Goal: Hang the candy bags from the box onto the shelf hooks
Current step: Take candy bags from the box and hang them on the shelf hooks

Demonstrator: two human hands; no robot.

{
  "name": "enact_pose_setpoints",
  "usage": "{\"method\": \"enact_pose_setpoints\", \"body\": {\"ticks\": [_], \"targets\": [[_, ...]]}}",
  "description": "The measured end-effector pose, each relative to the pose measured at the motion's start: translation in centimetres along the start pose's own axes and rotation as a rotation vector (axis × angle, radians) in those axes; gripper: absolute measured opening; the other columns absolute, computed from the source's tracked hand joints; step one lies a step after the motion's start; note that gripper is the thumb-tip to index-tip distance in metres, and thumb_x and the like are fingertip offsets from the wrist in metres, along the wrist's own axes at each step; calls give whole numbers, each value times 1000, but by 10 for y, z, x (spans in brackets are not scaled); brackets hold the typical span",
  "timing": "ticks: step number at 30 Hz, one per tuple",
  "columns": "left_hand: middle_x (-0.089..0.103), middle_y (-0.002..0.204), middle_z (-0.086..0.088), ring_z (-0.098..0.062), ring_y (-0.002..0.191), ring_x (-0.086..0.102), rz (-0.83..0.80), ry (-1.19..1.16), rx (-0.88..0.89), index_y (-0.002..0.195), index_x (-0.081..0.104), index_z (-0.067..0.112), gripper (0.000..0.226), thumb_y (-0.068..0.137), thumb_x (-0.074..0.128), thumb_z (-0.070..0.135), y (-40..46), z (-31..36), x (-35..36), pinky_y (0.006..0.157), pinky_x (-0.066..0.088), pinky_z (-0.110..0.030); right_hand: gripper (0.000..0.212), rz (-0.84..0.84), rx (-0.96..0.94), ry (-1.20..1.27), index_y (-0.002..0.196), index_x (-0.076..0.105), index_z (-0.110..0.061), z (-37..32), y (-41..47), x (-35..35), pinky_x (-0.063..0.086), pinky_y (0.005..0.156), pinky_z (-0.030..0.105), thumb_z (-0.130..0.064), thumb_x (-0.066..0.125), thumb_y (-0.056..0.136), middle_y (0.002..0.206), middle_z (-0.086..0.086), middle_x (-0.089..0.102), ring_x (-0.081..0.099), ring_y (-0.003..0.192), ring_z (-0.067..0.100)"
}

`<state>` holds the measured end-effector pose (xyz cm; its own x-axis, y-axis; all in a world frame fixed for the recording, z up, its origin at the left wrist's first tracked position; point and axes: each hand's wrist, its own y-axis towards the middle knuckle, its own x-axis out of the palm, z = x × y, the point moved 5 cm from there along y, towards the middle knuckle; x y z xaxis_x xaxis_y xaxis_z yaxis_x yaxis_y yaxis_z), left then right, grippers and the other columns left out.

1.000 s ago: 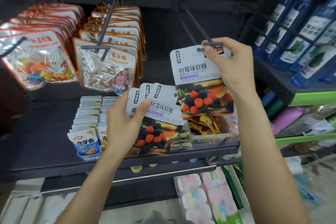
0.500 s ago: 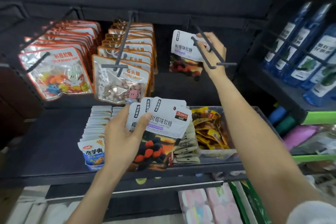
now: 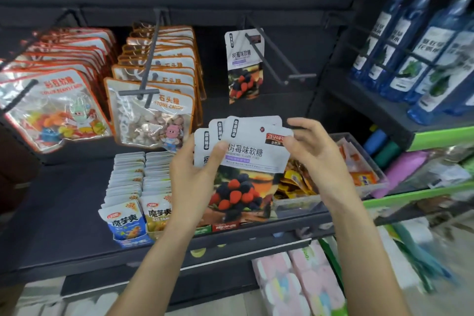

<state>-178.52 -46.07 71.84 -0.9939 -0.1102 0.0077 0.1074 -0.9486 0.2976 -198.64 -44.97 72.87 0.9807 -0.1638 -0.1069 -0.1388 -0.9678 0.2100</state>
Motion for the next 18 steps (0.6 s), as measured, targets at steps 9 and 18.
{"method": "enact_pose_setpoints", "body": {"ticks": [9, 18], "targets": [[74, 94, 14, -3, 93, 68, -43, -265, -119, 98, 65, 26, 13, 87, 62, 22, -6, 0, 18, 74, 51, -14, 18, 319, -125, 101, 88, 57, -17, 0, -12, -17, 50, 63, 15, -2, 65, 87, 80, -11, 73, 68, 79, 3], [65, 83, 24, 0, 74, 61, -154, 255, 173, 89, 59, 37, 14, 87, 68, 26, -5, 21, 12, 61, 45, -17, 21, 352, -443, -189, 93, 61, -30, -47, 31, -23, 46, 74, 26, -9, 58, 93, 89, -12, 65, 60, 85, 6]]}}
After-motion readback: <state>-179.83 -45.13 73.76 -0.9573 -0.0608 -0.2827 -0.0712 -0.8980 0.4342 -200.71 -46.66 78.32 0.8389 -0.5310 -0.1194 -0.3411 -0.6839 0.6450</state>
